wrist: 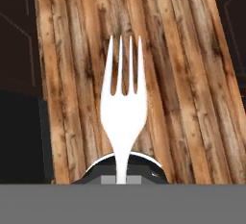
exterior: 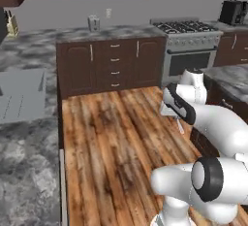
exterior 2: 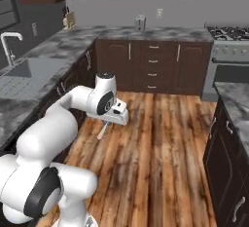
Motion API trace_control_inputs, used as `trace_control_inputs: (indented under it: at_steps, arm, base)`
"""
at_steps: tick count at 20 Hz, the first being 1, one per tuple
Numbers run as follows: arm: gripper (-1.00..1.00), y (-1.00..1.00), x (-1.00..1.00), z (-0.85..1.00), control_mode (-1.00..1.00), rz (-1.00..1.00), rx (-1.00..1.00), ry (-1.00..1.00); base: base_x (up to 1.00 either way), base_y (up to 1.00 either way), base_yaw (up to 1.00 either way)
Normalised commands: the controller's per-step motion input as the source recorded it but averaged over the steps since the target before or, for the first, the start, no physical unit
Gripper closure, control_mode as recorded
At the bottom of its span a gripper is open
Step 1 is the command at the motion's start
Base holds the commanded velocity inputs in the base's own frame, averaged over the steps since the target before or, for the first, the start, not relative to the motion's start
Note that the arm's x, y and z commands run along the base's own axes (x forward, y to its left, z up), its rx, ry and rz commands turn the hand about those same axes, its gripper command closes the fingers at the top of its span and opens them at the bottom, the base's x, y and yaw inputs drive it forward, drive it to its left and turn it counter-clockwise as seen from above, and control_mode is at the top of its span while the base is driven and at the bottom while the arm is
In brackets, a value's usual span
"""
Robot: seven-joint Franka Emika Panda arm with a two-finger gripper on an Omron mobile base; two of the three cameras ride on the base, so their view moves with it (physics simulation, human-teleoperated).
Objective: Take the fork and place it on the left side of the plate. Then take the spoon and place it on the right side of the plate. Make sure they're directly next to the plate.
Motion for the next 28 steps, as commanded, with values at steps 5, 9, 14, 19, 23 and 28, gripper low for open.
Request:
trace_control_inputs:
  at_steps: [5, 9, 14, 19, 23, 28]
  arm:
    - [1.00, 0.00, 0.00, 0.00, 1.00, 0.00, 0.00, 0.00]
    - [1.00, 0.00, 0.00, 0.00, 1.00, 0.00, 0.00, 0.00]
    - [1.00, 0.00, 0.00, 0.00, 1.00, 0.00, 0.00, 0.00]
    - [1.00, 0.00, 0.00, 0.00, 1.00, 0.00, 0.00, 0.00]
    - [1.00, 0.00, 0.00, 0.00, 1.00, 0.00, 0.00, 0.00]
    - [1.00, 0.00, 0.00, 0.00, 1.00, 0.00, 0.00, 0.00]
  base:
    - [0.04, 0.00, -0.87]
    - [0.07, 0.00, -0.84]
    - [0.16, 0.00, -0.79]
    - [0.17, 0.00, -0.79]
    - [0.18, 0.00, -0.79]
    - [0.29, 0.00, -0.69]
